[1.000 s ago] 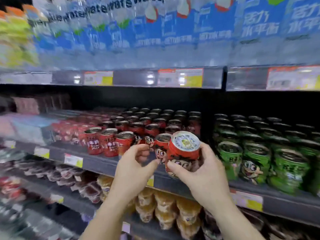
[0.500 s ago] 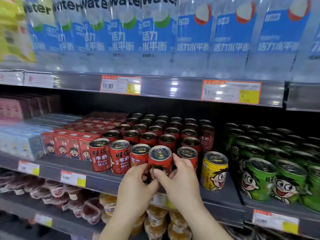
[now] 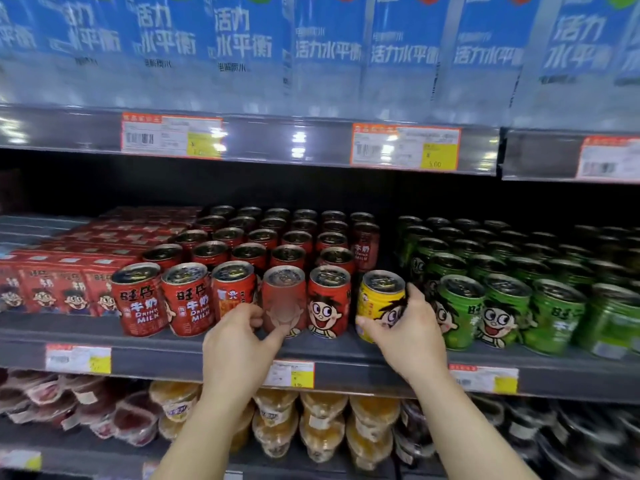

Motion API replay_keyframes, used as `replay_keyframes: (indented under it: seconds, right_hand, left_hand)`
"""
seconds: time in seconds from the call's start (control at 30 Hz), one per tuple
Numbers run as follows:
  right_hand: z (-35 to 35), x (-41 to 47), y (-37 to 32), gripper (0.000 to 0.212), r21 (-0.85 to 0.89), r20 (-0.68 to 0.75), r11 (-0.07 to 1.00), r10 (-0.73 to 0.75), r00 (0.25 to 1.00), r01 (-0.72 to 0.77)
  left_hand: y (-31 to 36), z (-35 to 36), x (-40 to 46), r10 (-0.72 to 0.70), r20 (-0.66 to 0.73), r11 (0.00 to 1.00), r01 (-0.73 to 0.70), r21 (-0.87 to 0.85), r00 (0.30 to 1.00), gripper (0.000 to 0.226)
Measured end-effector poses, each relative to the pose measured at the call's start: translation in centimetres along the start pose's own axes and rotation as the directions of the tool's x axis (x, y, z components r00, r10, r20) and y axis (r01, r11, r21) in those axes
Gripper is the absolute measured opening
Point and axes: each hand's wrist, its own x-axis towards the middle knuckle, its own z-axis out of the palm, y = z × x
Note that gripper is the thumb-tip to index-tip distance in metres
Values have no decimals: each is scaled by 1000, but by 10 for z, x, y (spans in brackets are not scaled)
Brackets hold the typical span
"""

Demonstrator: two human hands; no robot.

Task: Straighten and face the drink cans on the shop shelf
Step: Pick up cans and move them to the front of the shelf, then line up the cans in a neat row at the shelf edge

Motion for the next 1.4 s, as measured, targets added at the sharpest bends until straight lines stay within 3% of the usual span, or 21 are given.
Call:
replay_keyframes:
  seconds: [0.1,0.2,0.33,0.43,0.57,0.73,0.93,1.03,1.27,1.4]
  right_hand:
    - [-2,0,-4,63,50,63,999,12,998,-15]
    - [-12,-15,-2,64,196,48,980,-26,999,16]
    - [-47,-27,19,67,326,12,944,-58,998,51]
    - [-94,-27,57,68,318,-61,948,-9,998,28]
    - [-169,-24,123,77,261,-188,965,68,980,-16]
    - [-263,-6,212,61,190,-321,982,72,944,-11]
    - [-357,52,314,75,64,-397,997,61,916,-39]
    - [-385,90,348,70,50,-404,998,41,914,-23]
    - [-375,148,395,50,15,-275,999,45,960,-43]
    - [-372,153,404,49,-43,-239,996,64,969,-77]
  left_hand:
    - [7,-4,-6,-8,-25,1000,8,-12,1000,30]
    - [33,-7,-22,45,-106,994,-55,-90,993,28]
    - [96,12,-51,236,-3,944,-230,-235,972,23]
    - [141,43,-70,319,129,906,-262,-333,939,38]
    - [211,98,-108,442,242,838,-302,-454,863,41]
    - [305,183,-165,568,273,751,-354,-557,776,41]
    - [402,267,-211,503,302,776,-269,-571,810,44]
    - [433,295,-218,439,303,811,-228,-539,846,43]
    - [455,320,-217,320,286,878,-169,-449,903,43]
    - [459,328,-210,300,276,897,-171,-407,913,47]
